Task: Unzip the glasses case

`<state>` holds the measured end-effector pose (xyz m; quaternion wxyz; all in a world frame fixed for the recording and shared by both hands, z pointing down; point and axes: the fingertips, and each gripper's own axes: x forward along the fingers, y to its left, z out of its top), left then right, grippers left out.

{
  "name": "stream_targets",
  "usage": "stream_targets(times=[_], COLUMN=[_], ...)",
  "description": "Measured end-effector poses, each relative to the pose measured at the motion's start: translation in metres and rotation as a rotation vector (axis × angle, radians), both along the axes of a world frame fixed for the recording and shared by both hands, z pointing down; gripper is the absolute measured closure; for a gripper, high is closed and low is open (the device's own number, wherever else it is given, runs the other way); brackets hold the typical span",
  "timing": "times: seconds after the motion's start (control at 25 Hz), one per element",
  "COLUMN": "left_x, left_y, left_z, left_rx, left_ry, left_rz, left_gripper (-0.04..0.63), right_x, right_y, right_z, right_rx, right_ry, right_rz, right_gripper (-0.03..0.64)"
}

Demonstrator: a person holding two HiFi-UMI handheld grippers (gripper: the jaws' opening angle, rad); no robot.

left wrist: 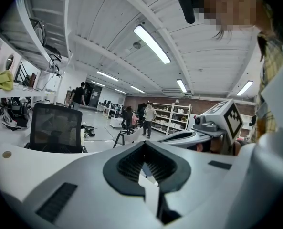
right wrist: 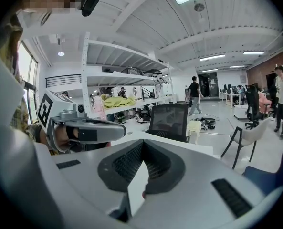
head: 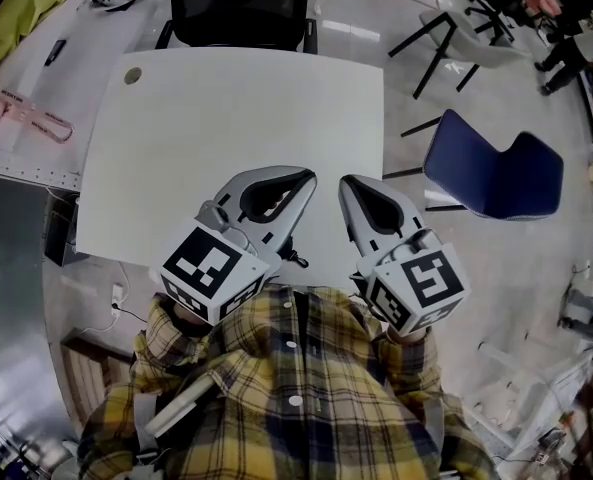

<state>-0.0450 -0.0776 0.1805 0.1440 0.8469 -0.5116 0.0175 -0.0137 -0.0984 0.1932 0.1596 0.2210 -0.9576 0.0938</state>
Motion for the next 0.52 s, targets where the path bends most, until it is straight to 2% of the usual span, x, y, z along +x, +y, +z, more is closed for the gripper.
stream_targets(times=[0.52], left_x=[0.0016], left_y=[0.0039], left_z=[0.0038], left_rx=[-0.005], left_ry=[0.007], left_rz=[-0.008], left_gripper=[0.588], right_x=[-0.0057], right_y=[0.0069], right_z=[0.0033], right_rx=[-0.006], right_ry=[0.014], right_rz=[-0.034], right_gripper=[0.618])
